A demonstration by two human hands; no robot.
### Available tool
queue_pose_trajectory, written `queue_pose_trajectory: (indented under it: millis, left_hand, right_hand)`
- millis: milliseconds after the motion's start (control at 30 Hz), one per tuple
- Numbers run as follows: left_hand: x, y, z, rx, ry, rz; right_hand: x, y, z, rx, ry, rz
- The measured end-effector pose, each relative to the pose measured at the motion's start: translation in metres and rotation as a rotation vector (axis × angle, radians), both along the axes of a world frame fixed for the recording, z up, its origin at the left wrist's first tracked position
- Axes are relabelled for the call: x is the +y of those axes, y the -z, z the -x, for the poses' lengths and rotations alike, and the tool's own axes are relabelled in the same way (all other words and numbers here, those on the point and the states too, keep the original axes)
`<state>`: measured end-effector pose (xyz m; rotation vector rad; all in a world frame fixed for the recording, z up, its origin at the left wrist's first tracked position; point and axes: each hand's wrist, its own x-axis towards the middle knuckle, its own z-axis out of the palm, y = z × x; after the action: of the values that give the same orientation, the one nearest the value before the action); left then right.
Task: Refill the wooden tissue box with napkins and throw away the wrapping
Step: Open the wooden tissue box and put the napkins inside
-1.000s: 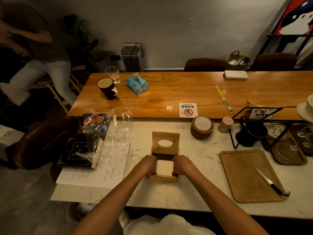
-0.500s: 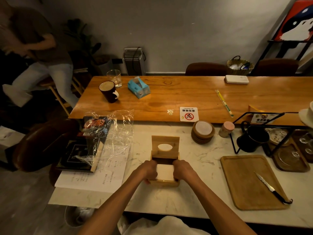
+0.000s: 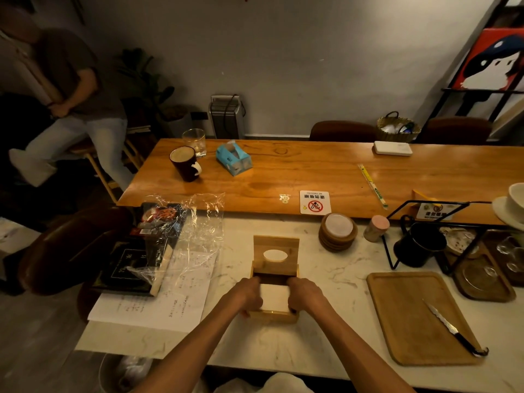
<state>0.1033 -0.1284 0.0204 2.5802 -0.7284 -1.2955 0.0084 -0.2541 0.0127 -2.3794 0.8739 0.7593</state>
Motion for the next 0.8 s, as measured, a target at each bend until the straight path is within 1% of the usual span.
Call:
queue_pose_trajectory:
  millis: [300, 433, 600, 700, 733, 800]
  left_hand:
    - [0.002, -0.003, -0.001, -0.003, 0.026, 0.011]
    - [0.005, -0.010, -0.005, 0.074, 0.044, 0.034]
    - [0.023, -0.011, -0.009, 0.053, -0.009, 0.245]
    - [0.029, 0.004, 0.005, 0.094, 0.088, 0.187]
    - [0.032, 0.009, 0.010, 0.105, 0.078, 0.197]
    - [0.038, 0.013, 0.015, 0.133, -0.025, 0.294]
  right_hand:
    - [0.001, -0.004, 0.000, 0.018, -0.022, 0.000]
    - [-0.002, -0.008, 0.006, -0.014, -0.029, -0.065]
    - [-0.002, -0.011, 0.034, -0.239, -0.010, -0.174]
    - [0.008, -0.006, 0.045, -0.251, -0.024, -0.227]
    - [0.010, -0.005, 0.047, -0.273, 0.000, -0.239]
    - [0.013, -0.005, 0.052, -0.390, 0.076, -0.261]
